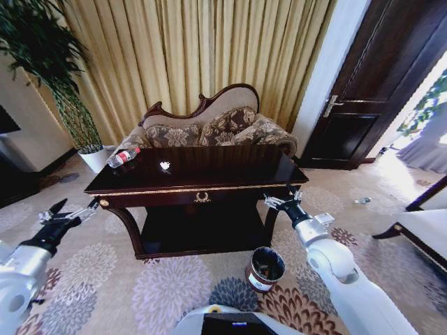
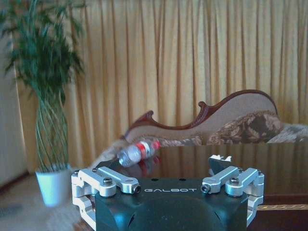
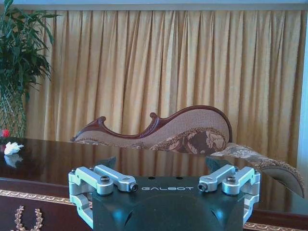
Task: Move to the front of the table and place the trash on the table into the trash bin.
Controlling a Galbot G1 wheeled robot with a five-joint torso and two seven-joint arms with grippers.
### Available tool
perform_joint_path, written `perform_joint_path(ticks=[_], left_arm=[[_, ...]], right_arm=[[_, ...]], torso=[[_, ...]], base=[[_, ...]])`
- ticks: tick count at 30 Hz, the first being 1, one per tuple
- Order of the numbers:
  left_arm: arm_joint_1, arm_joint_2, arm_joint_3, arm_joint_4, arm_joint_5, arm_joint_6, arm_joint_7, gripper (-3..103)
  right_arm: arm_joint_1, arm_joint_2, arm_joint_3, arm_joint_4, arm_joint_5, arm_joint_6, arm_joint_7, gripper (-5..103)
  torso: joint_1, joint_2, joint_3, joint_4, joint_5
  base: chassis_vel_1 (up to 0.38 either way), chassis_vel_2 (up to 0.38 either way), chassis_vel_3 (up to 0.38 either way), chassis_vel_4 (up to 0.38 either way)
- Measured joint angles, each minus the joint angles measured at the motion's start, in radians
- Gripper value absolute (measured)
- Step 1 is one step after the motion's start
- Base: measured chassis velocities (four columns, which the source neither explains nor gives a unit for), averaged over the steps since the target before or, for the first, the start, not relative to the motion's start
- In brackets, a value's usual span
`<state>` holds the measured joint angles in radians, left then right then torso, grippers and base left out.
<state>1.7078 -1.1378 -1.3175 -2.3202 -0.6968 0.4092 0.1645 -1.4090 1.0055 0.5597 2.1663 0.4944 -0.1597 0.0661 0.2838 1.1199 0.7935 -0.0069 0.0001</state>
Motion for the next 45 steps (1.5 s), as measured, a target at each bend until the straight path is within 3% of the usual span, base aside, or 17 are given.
perform_joint_path(ticks=[7, 33, 45], left_arm=[[-0.001, -0.003, 0.002, 0.008, 0.059, -0.059, 0.043, 100], [-0.005, -0.032, 0.039, -0.004, 0.06, -0.06, 0.046, 100], [-0.001, -0.041, 0.05, -0.032, 0.061, -0.051, 0.043, 100]], right_arm=[[0.006, 0.003, 0.0, -0.009, 0.004, 0.001, -0.011, 100], [0.015, 0.001, -0.035, -0.002, -0.01, 0.014, -0.02, 100], [0.021, -0.024, -0.073, 0.037, 0.011, -0.041, -0.027, 100]], torso=[[0.0, 0.0, 0.0, 0.0, -0.0001], [0.0, 0.0, 0.0, -0.0001, -0.0001], [-0.001, 0.0, 0.0, -0.0001, 0.0001]], base=[[0.0, 0.0, 0.0, 0.0], [-0.099, 0.103, 0.102, -0.101], [-0.03, 0.031, 0.028, -0.034]])
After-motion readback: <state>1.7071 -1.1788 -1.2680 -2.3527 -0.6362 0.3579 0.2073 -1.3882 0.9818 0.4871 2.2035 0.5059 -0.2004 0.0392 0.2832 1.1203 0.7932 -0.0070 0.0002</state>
